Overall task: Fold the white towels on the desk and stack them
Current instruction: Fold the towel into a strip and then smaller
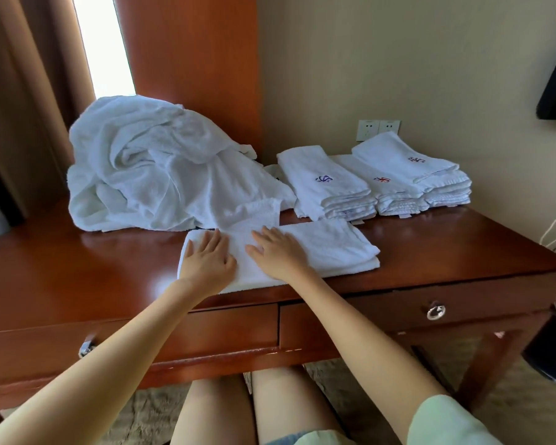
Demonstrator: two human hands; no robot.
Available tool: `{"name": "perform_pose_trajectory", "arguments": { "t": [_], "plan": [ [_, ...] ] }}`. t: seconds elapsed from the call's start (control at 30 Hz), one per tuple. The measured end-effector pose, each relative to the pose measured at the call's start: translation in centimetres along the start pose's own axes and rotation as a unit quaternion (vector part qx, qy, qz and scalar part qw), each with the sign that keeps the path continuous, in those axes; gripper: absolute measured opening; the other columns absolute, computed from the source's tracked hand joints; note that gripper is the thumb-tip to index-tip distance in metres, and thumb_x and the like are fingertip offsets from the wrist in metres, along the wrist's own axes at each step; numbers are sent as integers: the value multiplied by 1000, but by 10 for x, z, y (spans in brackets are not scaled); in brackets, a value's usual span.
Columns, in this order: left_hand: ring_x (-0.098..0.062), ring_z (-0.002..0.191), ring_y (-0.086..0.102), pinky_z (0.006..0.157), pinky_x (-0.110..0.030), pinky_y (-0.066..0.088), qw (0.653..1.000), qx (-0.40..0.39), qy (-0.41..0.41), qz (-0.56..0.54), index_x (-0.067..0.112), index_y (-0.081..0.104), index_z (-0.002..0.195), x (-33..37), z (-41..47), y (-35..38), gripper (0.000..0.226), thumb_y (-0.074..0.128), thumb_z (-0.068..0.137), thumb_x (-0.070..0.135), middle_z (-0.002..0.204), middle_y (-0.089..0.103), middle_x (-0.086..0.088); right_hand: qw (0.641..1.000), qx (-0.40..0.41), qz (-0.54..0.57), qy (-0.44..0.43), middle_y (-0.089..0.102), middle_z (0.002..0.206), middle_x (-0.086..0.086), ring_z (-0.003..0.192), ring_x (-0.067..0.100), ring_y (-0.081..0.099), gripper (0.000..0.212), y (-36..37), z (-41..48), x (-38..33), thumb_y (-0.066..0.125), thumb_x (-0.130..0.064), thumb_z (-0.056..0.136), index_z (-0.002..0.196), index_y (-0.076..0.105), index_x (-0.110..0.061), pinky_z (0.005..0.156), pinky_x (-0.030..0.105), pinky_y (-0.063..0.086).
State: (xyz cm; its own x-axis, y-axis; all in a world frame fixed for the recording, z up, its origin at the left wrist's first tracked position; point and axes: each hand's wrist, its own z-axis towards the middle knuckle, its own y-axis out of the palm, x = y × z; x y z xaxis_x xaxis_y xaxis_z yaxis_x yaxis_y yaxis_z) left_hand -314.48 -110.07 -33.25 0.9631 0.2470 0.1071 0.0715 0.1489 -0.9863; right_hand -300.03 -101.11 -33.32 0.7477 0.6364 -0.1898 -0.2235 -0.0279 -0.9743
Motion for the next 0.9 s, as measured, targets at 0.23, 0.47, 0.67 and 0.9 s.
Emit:
{"name": "perform_pose_trajectory", "arguments": {
  "t": [0.23,0.47,0.67,0.9],
  "plan": [
    [-16,149,-7,116,-54,3,1000,-10,-2,-15,22,10,154,2,-4,-7,58,23,99,35,163,-2,-1,984,2,10,176,1,163,3,150,22,3,63,-28,-30,102,15,-55,101,156,8,-25,119,43,8],
    [-38,138,26,110,-46,32,936,24,-199,-289,18,23,151,-12,3,-29,77,65,87,32,152,18,-20,958,46,97,265,30,155,9,140,30,29,73,-46,-35,130,42,-63,92,150,28,-21,107,42,32],
    [-20,68,50,62,-27,41,835,-97,-257,-477,4,65,97,-62,6,-42,27,74,83,26,82,56,-9,903,22,334,271,28,157,2,139,23,34,101,-61,-33,144,78,-51,73,152,25,-14,95,29,34],
    [-14,50,38,52,-24,36,827,-119,-258,-486,5,62,80,-56,7,-44,30,84,72,23,62,45,-5,896,-38,350,273,29,156,5,140,23,33,104,-72,-34,154,83,-40,73,151,23,-8,105,31,35]
  ]
}}
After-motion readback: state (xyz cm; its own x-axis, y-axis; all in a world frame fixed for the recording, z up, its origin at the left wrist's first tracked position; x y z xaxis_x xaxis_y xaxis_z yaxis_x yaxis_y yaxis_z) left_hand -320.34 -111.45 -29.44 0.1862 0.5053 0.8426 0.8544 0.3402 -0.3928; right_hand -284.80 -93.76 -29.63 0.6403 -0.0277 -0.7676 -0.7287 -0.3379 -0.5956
